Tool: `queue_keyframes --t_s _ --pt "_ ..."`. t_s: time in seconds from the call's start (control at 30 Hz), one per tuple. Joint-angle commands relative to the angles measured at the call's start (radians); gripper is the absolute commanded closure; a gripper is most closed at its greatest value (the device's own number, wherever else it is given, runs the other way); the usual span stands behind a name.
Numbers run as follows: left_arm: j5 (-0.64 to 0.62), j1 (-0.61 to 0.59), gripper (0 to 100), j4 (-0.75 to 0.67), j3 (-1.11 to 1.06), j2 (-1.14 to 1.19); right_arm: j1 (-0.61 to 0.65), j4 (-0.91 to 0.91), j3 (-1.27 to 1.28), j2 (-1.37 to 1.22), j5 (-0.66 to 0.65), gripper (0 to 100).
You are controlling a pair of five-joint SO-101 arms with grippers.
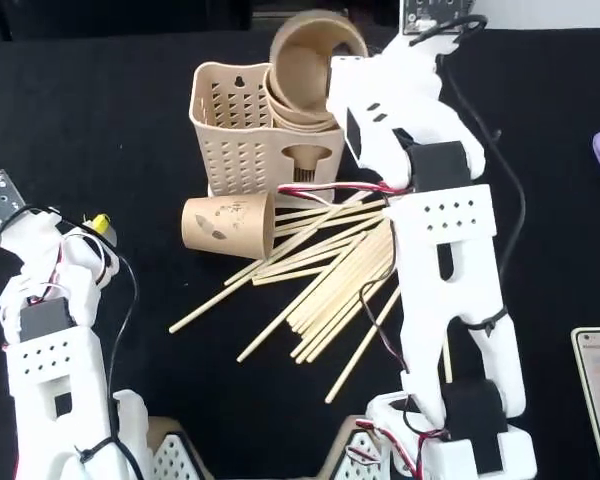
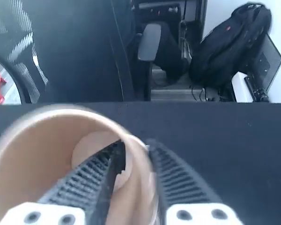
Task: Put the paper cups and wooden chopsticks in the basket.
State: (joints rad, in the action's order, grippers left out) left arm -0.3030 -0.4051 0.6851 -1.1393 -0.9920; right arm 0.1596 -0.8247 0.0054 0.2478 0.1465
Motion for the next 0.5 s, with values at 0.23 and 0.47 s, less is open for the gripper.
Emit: queue_keyframes --t_s 0.23,0.47 --pt "-0.008 0.01 81 -0.02 0.007 -0.021 0.014 -0.046 -0.114 0.004 -0.002 84.3" --pt "-0.008 0.01 81 -0.02 0.007 -0.021 0.025 0.132 -0.081 -0.038 -0.003 84.7"
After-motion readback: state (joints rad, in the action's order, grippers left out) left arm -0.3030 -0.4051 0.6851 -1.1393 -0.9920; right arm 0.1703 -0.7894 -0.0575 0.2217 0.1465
